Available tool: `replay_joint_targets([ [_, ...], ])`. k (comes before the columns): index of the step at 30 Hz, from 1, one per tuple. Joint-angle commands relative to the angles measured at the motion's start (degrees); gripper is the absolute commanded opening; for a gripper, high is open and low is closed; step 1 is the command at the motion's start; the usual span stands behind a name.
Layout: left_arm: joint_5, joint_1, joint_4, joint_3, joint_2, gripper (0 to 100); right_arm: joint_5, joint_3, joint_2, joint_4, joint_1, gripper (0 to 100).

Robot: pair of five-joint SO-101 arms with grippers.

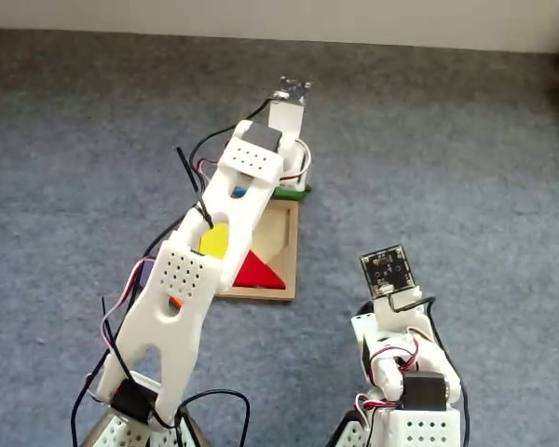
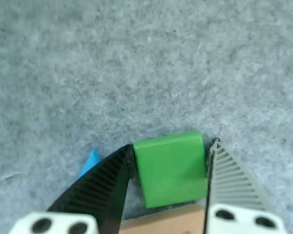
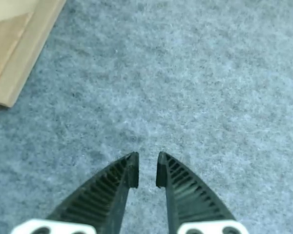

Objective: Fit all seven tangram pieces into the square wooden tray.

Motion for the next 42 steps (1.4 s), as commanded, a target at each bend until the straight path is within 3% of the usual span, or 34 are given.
replay_joint_targets([
  [1,0.1,0.4,-1.2,-2.2,-0.3,22,0.7,6.5,-0.9,0.1,0.9,7.7],
  [6,0.1,0.7,-1.2,-2.2,-0.6,13,0.7,6.5,-0.9,0.1,0.9,7.7],
  [12,0.1,0.7,-0.2,-5.1,-1.0,12,0.7,6.5,-0.9,0.2,0.9,7.7],
  [21,0.0,0.7,20.7,-24.5,-3.9,13,0.7,6.5,-0.9,0.2,0.9,7.7],
  [24,-4.0,0.6,27.4,-28.4,-3.8,12,0.7,6.5,-0.9,0.2,0.9,7.7],
  [32,-14.6,-1.9,28.0,-17.2,-4.3,13,0.7,6.5,-0.9,0.1,1.0,7.7],
  [40,-19.6,-1.6,28.0,-11.7,-4.4,13,0.7,6.5,-0.9,0.0,1.0,7.7],
  [42,-20.4,-1.6,28.1,-10.4,-4.4,17,0.7,6.5,-0.9,0.0,1.1,7.7],
])
